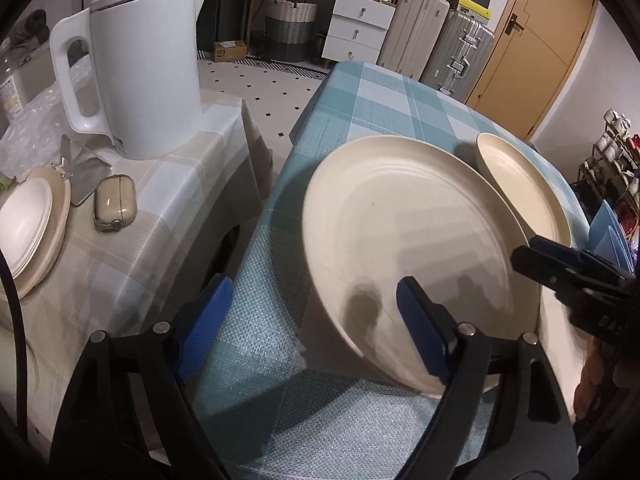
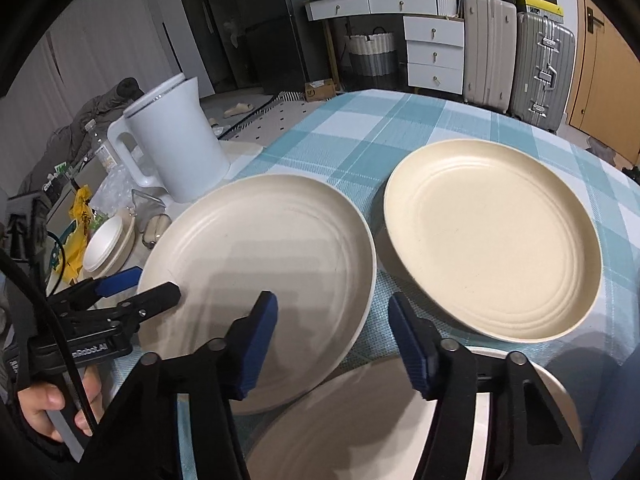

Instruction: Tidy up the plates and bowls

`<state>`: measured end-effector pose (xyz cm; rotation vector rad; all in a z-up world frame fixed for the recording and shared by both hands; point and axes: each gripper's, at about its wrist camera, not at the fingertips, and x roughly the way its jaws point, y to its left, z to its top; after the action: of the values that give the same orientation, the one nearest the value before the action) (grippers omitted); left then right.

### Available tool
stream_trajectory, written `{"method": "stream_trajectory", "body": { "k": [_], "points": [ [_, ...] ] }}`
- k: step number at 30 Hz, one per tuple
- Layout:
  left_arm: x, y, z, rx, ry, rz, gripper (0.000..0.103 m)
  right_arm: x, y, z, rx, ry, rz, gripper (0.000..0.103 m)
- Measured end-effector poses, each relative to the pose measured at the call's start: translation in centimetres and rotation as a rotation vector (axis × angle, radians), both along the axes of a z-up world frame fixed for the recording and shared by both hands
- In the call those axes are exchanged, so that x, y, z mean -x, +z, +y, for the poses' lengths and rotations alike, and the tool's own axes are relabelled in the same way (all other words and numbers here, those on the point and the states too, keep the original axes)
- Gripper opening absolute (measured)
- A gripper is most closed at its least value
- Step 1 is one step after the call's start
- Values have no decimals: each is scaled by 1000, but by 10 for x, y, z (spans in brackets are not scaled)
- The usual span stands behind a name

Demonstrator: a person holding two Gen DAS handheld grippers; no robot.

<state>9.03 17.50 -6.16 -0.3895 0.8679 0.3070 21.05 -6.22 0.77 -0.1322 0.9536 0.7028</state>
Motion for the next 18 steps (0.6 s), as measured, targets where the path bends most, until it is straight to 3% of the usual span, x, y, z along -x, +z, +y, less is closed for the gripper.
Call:
{"method": "stream_trajectory", "body": {
  "k": [5,12,18],
  "points": [
    [2,1,3,-5,8,-4,68,-2,-5,4,18,-9,-6,43],
    [4,2,5,-30,21,-2,44,-2,-7,5,65,-39,-27,25],
    [5,1,6,5,-1,-22,24,-1,-5,4,75,-40,-42,19]
  ]
}}
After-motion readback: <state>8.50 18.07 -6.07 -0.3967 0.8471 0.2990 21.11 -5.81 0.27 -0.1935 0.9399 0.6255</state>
